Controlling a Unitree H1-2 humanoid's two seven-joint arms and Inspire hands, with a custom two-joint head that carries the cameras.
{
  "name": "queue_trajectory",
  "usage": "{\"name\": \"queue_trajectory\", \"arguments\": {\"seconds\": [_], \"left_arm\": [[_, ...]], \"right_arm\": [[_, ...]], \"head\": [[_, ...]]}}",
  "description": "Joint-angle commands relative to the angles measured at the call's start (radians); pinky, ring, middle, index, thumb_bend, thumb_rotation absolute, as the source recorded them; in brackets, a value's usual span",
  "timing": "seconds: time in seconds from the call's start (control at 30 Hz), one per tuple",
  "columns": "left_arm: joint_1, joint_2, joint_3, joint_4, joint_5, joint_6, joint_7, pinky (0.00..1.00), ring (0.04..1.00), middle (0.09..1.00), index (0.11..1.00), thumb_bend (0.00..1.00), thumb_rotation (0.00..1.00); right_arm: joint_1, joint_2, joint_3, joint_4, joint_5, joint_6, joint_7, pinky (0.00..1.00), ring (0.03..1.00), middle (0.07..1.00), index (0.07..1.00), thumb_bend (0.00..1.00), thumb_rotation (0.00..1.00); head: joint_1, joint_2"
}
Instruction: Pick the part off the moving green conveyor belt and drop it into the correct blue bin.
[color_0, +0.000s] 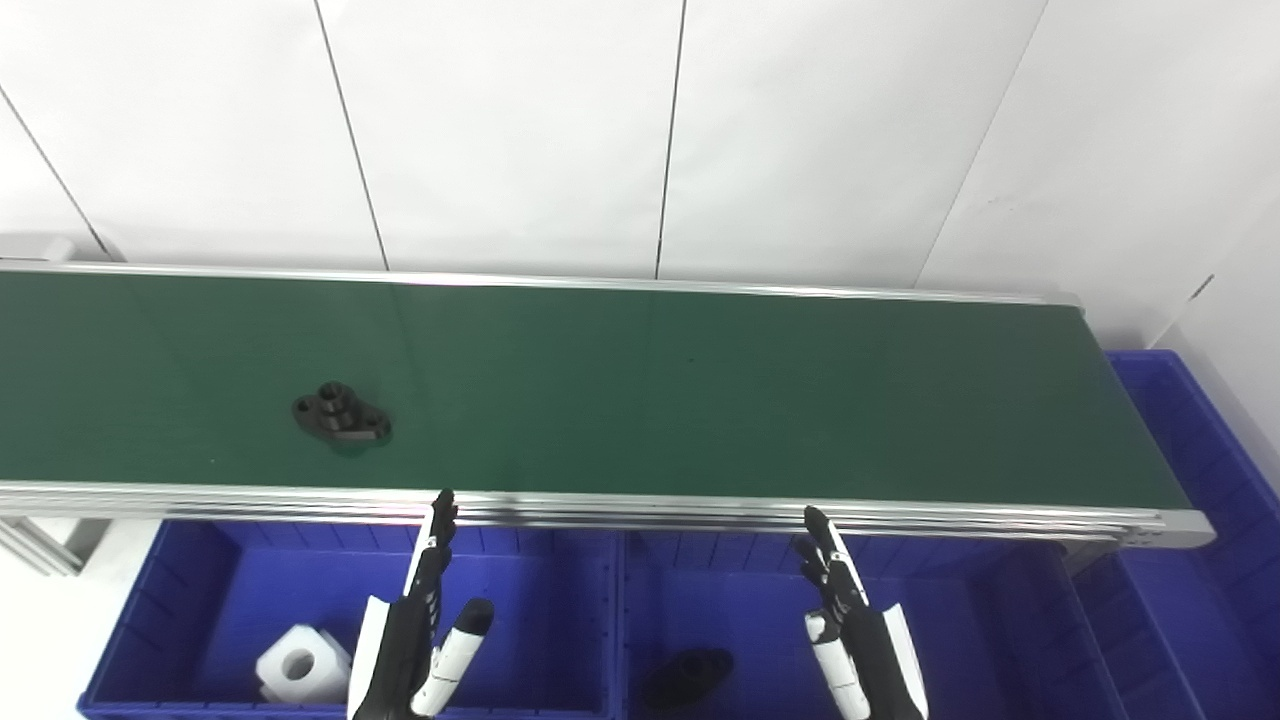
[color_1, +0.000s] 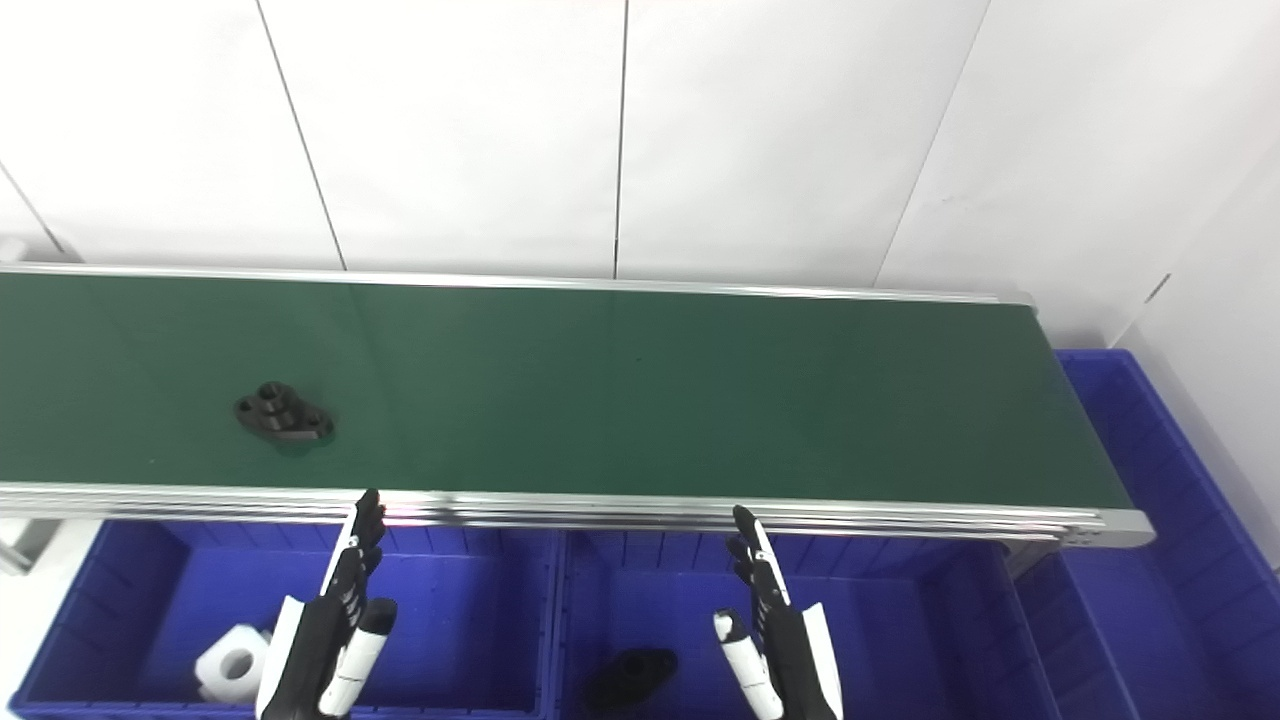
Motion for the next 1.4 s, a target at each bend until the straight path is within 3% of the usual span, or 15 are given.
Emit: {"name": "queue_trajectory", "arguments": {"seconds": [0.0,0.23,0.37,0.53,0.73,0.9,1.37], "left_arm": [[-0.002,0.005,-0.005,-0.026,-0.002,-0.032,0.001,1.0,1.0,1.0,1.0,0.77,0.96],[-0.004,0.003,-0.008,-0.028,0.001,-0.032,0.003,1.0,1.0,1.0,1.0,0.77,0.96],[-0.009,-0.006,-0.014,-0.026,0.005,-0.034,0.007,1.0,1.0,1.0,1.0,0.77,0.96],[-0.016,-0.026,-0.019,0.026,0.033,-0.082,0.04,0.99,1.0,1.0,1.0,0.74,0.96],[-0.026,-0.056,-0.023,0.084,0.042,-0.145,0.07,0.99,0.993,1.0,1.0,0.7,0.91],[-0.032,-0.068,-0.029,0.099,0.049,-0.136,0.065,0.98,0.996,1.0,1.0,0.73,0.92],[-0.041,-0.067,-0.033,0.111,0.069,-0.138,0.064,0.97,0.995,1.0,1.0,0.71,0.89]], "right_arm": [[-0.009,0.009,0.0,-0.029,0.0,-0.004,-0.001,0.94,0.944,0.977,0.976,0.83,0.98],[-0.009,0.006,-0.003,-0.026,0.008,-0.003,0.003,0.95,0.948,0.98,0.977,0.83,0.97],[-0.013,-0.006,-0.01,-0.01,0.02,-0.017,0.008,0.94,0.944,0.981,0.979,0.82,0.96],[-0.018,-0.03,-0.018,0.037,0.035,-0.056,0.012,0.93,0.947,0.989,0.987,0.82,0.96],[-0.037,-0.057,-0.03,0.134,0.049,-0.151,0.007,0.93,0.946,0.99,0.994,0.84,0.97],[-0.046,-0.07,-0.031,0.17,0.054,-0.167,0.004,0.93,0.947,0.993,0.997,0.85,0.96],[-0.052,-0.087,-0.025,0.183,0.07,-0.167,0.009,0.94,0.959,1.0,0.995,0.81,0.93]], "head": [[0.003,-0.001],[0.013,-0.007],[0.048,-0.039],[0.104,-0.092],[0.154,-0.151],[0.18,-0.186],[0.195,-0.191]]}}
